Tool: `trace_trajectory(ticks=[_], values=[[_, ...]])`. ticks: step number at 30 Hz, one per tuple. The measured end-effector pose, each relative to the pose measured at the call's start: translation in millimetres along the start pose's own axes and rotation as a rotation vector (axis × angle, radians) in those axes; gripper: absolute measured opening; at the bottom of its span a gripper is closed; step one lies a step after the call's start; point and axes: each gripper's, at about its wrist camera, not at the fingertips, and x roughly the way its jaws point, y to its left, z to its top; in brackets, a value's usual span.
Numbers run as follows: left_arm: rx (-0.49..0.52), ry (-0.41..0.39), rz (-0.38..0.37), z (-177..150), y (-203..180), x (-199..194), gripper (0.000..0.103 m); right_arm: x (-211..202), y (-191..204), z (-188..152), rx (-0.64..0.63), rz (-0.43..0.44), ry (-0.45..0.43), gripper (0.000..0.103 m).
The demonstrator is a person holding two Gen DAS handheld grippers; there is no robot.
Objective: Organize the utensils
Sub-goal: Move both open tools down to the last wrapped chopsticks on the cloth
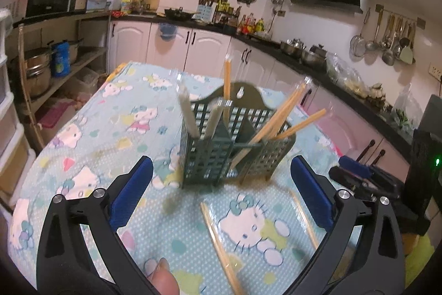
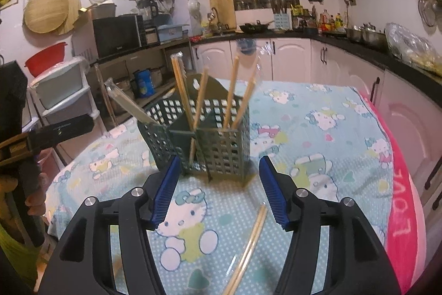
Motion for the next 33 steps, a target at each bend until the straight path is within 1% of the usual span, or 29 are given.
trace_trajectory(ticks=[8,16,22,25,28,29,33], values=[[-0.028,0.073,0.027,-25,10,17,0.091,7,-15,-21,0.043,-0.026,0.075,0.057],[-0.037,0.157,0.019,-52,9,38,0.091,17,-24,-40,0.047,-0.034,0.164,0.057],[-0.068,0.214,-0.007,-68,11,53,0.091,31,-30,-48,0.055,-0.031,0.228,0.057],[-0.092,0.247,-0.022,-75,12,62,0.084,43,-32,-51,0.057,-0.030,0.278,0.057],[-0.103,0.283,-0.036,-83,11,74,0.071,58,-36,-55,0.074,-0.024,0.332,0.057],[-0.103,0.297,-0.035,-85,10,78,0.065,62,-37,-56,0.080,-0.021,0.343,0.057],[-0.097,0.305,-0.021,-83,8,88,0.064,76,-40,-57,0.091,-0.018,0.378,0.057]])
